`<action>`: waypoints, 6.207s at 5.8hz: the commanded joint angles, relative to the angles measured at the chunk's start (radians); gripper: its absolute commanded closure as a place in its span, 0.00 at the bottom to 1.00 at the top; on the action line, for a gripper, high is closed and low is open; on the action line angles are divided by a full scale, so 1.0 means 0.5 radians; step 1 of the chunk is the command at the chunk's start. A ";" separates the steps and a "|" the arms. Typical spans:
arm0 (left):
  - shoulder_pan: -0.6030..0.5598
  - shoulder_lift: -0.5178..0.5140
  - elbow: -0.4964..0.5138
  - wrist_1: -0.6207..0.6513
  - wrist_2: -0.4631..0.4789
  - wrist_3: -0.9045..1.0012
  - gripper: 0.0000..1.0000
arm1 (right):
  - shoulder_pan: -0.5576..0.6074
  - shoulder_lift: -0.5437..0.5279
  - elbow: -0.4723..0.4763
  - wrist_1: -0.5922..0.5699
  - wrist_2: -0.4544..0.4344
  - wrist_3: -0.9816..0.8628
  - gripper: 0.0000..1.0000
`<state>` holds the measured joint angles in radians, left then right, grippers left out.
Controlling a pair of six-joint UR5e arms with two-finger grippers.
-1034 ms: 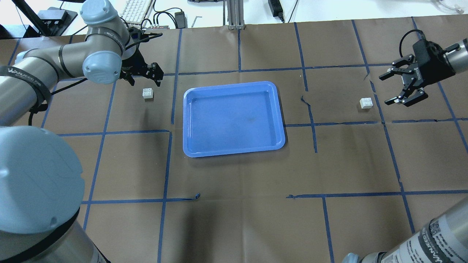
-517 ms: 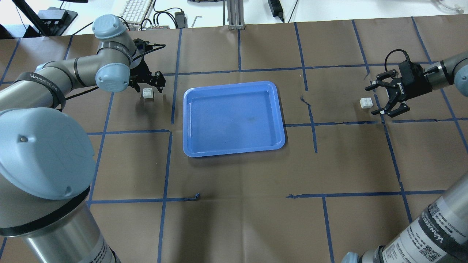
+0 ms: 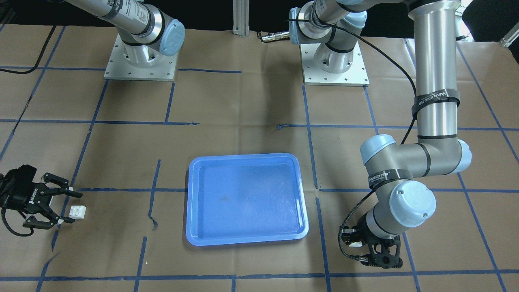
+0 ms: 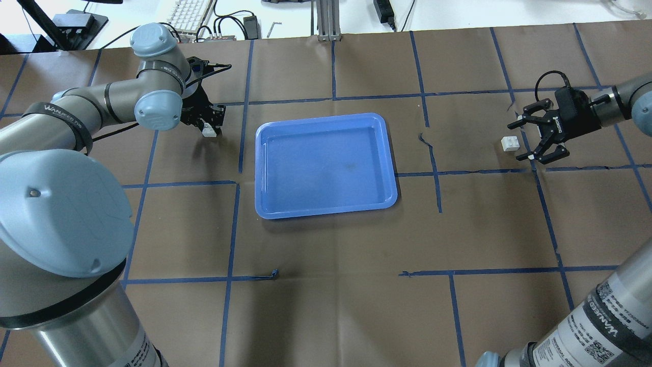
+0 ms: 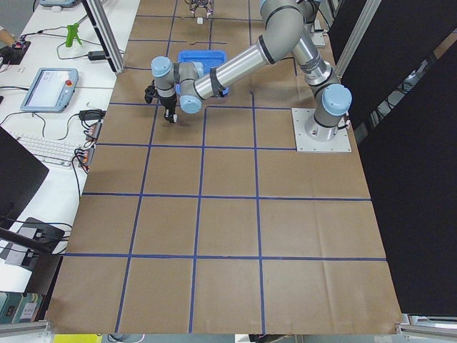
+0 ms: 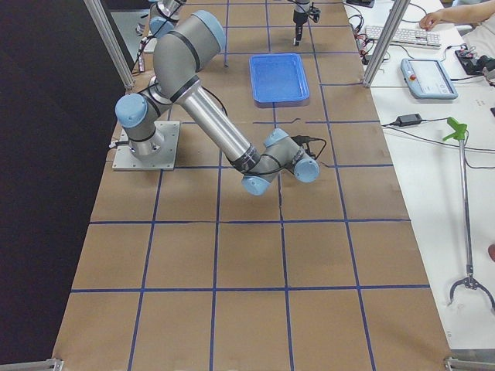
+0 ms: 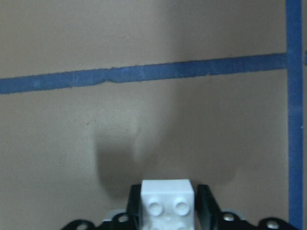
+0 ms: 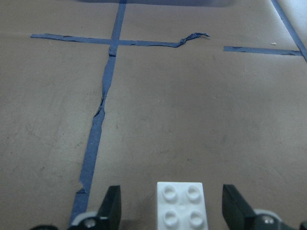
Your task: Assemble white blocks and place on blue tray
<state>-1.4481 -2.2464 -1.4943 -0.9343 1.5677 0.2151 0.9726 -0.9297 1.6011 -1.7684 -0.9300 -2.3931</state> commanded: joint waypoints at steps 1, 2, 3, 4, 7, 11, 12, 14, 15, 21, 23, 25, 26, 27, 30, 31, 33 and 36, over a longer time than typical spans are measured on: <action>-0.003 0.062 0.025 -0.006 0.000 0.133 0.98 | 0.000 0.003 0.001 -0.010 -0.002 -0.009 0.38; -0.058 0.166 -0.018 -0.033 -0.015 0.329 0.98 | 0.000 0.003 0.001 -0.016 0.001 -0.024 0.53; -0.237 0.298 -0.085 -0.064 -0.021 0.616 0.98 | 0.000 0.003 0.001 -0.065 -0.002 -0.027 0.69; -0.461 0.332 -0.137 -0.070 -0.015 0.753 0.98 | 0.000 -0.003 -0.014 -0.068 -0.002 -0.027 0.74; -0.770 0.379 -0.284 -0.046 -0.030 1.881 0.98 | 0.018 -0.207 -0.006 -0.010 0.022 0.143 0.74; -0.785 0.296 -0.356 -0.034 -0.135 2.239 0.97 | 0.120 -0.334 0.056 0.101 0.025 0.224 0.74; -0.825 0.290 -0.359 -0.046 -0.132 2.151 0.97 | 0.120 -0.331 0.062 0.101 0.025 0.224 0.74; -0.853 0.259 -0.356 -0.034 -0.126 2.141 0.96 | 0.120 -0.331 0.071 0.098 0.028 0.224 0.74; -0.853 0.238 -0.356 -0.034 -0.126 2.138 0.91 | 0.120 -0.331 0.074 0.098 0.025 0.224 0.74; -0.743 0.708 -0.227 -0.631 -0.126 2.058 0.20 | 0.123 -0.334 0.093 0.104 0.035 0.221 0.74; -0.531 1.071 0.012 -1.488 -0.208 2.055 0.15 | 0.351 -0.438 0.212 0.082 0.228 0.306 0.73; -0.415 1.222 0.016 -1.702 -0.190 1.742 0.15 | 0.670 -0.463 0.289 -0.164 0.418 0.597 0.73; -0.405 1.292 -0.018 -1.654 -0.199 1.274 0.02 | 0.839 -0.454 0.380 -0.437 0.488 0.762 0.73; -0.399 1.314 -0.021 -1.429 -0.193 0.732 0.01 | 0.953 -0.442 0.460 -0.704 0.528 0.986 0.73; -0.408 1.354 -0.030 -1.193 0.071 -0.380 0.01 | 1.141 -0.222 0.522 -1.174 0.523 1.332 0.73; -0.408 1.376 -0.030 -1.190 0.074 -0.579 0.01 | 1.217 -0.154 0.522 -1.416 0.486 1.672 0.73; -0.411 1.379 -0.024 -1.190 0.061 -0.703 0.01 | 1.334 -0.098 0.525 -1.565 0.314 1.850 0.73; -0.405 1.382 -0.006 -1.258 0.043 -0.664 0.01 | 1.380 -0.089 0.596 -1.623 0.298 1.853 0.73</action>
<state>-1.6511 -1.5556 -1.4994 -1.5557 1.5907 -0.1227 1.6541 -0.9746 1.8891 -2.5710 -0.7807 -1.4671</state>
